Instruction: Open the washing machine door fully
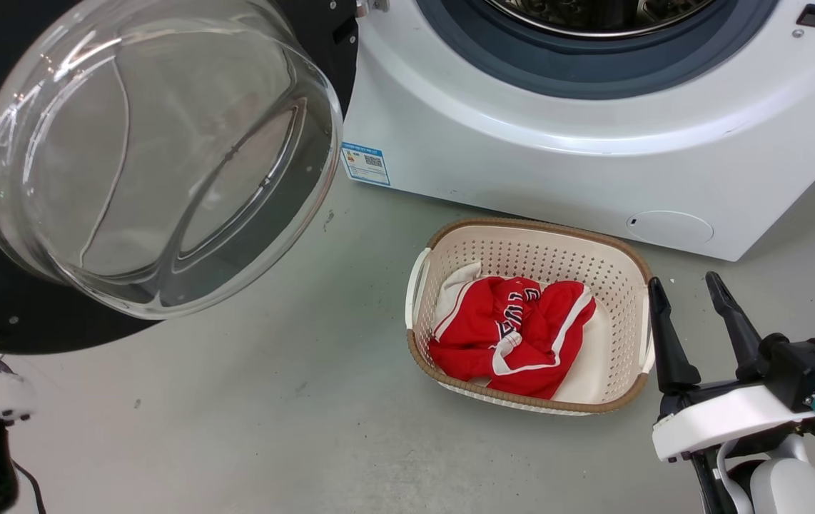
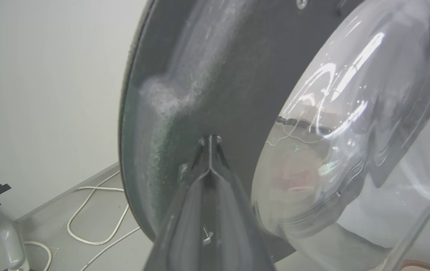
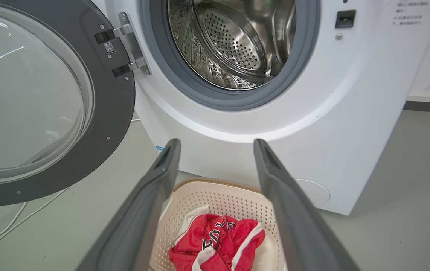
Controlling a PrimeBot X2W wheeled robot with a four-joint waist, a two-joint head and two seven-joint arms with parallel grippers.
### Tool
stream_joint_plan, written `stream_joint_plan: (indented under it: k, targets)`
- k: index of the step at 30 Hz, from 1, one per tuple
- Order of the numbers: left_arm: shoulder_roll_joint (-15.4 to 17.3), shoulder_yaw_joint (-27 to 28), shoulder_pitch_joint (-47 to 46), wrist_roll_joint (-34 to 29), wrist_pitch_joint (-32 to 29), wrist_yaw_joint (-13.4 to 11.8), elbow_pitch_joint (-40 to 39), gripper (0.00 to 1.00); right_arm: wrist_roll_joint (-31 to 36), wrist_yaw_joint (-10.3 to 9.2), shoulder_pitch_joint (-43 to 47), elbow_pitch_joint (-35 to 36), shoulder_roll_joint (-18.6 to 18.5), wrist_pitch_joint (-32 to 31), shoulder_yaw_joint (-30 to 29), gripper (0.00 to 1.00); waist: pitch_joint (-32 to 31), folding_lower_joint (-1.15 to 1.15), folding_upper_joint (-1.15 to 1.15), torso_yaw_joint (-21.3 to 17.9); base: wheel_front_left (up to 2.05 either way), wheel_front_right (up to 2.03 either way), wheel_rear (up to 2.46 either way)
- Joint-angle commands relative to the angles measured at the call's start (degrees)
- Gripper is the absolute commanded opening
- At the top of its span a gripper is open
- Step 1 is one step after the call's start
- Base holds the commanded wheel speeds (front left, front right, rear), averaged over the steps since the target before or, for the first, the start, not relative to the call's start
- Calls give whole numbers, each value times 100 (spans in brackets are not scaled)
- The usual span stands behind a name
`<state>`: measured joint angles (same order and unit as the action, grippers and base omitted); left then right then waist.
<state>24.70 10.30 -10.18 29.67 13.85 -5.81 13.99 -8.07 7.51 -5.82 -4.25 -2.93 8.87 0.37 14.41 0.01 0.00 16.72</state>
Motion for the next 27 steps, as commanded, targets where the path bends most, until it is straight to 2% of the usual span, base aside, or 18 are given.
stream_joint_plan:
  k: [1,6,11,19,27]
  targets:
    - [87,99,-205,22,60,54,252,0,21,-4,-71,28,11,-13,-23,100,26,-1,0,0,0,0,0]
    - [129,173,-472,-36,115,197,692,0,37,-4,-118,24,11,-15,-11,100,28,-1,0,-19,0,0,0]
    - [-10,227,-433,-119,139,254,791,0,-23,-3,-93,-44,11,22,10,100,-72,-1,0,-55,0,0,0]
    - [-568,416,248,-610,133,263,-188,0,-112,-3,27,-201,12,130,29,100,-370,-1,0,-128,0,0,0]
    - [-1081,40,930,-1078,134,331,-1175,0,-181,-3,137,-374,11,215,122,100,-700,-1,0,-206,0,0,0]
